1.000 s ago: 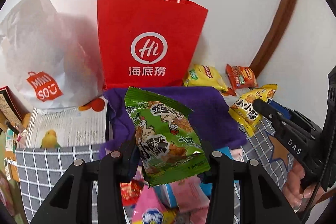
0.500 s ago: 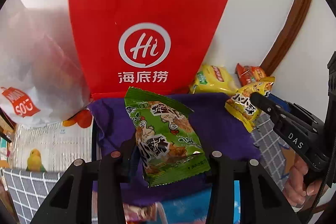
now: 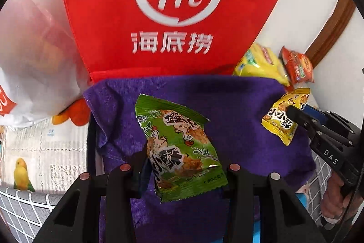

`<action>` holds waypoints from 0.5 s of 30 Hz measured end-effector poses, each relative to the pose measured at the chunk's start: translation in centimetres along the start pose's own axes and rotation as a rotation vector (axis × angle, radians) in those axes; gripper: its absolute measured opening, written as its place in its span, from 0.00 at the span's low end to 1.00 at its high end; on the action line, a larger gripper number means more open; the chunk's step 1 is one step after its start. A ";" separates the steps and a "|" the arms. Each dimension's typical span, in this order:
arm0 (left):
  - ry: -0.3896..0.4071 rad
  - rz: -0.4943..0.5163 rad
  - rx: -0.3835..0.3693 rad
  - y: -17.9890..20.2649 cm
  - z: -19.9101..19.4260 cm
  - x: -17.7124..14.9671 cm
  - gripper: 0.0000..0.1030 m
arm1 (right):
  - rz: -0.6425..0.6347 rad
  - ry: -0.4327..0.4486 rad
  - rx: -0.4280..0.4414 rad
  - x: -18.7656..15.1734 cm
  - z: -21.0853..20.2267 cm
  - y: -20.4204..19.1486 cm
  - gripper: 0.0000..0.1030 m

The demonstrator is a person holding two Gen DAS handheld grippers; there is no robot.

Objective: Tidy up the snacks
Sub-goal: 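Carry both snacks onto the purple towel and open both tools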

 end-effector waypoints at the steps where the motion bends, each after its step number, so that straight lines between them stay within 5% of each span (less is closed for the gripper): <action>1: -0.007 -0.002 0.006 -0.1 0.4 0.0 0.39 | -0.002 -0.009 0.004 -0.1 0.4 -0.1 0.28; 12: -0.047 -0.020 0.044 -0.5 1.8 -0.4 0.39 | -0.024 -0.072 0.001 -0.8 2.2 -0.7 0.29; 15: -0.047 -0.017 0.042 -0.4 1.6 -0.4 0.39 | -0.031 -0.074 -0.004 -0.8 2.1 -0.8 0.37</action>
Point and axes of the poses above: each gripper's, at about its wrist camera, not at the fingertips, and z roughly the way its jaws point, y to its right, x to its top, the point moved 2 cm from there along z, roughly the way its jaws point, and after that the axes turned 14 degrees about -z, right-handed, at the moved point
